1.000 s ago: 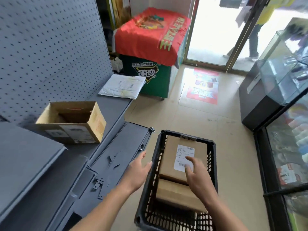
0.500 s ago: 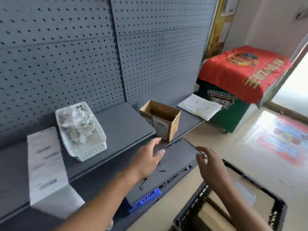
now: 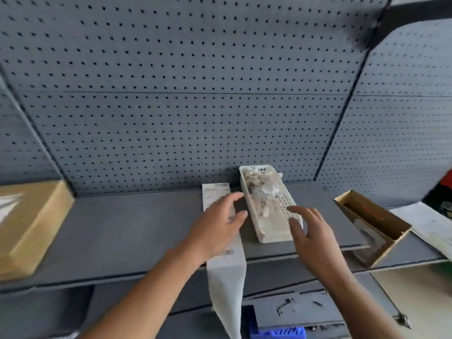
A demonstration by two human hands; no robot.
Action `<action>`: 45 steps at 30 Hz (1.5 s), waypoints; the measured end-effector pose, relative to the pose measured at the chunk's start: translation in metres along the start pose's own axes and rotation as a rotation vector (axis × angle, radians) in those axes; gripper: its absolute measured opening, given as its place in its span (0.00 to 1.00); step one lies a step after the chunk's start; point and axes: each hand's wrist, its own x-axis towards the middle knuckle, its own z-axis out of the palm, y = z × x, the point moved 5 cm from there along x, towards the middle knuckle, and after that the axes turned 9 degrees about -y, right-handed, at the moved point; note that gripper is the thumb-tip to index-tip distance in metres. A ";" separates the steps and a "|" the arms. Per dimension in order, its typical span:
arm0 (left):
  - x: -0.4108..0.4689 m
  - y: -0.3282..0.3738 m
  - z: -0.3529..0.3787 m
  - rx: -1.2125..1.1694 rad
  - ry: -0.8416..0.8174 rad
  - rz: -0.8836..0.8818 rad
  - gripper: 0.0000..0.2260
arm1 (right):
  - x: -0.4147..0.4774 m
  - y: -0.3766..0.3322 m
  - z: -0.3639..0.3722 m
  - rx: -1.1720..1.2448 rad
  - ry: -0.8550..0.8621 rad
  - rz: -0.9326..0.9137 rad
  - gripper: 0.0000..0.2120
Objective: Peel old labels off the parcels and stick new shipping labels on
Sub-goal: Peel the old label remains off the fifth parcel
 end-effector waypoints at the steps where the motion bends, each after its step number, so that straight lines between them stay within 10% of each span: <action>1: -0.007 -0.013 -0.016 0.001 0.019 -0.017 0.22 | 0.007 -0.017 0.013 0.006 -0.005 -0.028 0.13; 26: -0.195 -0.216 -0.243 0.119 0.574 -0.648 0.22 | 0.120 -0.266 0.265 0.141 -0.505 -0.541 0.13; 45: -0.321 -0.318 -0.328 0.116 0.809 -0.919 0.21 | 0.096 -0.344 0.375 0.220 -0.752 -0.449 0.18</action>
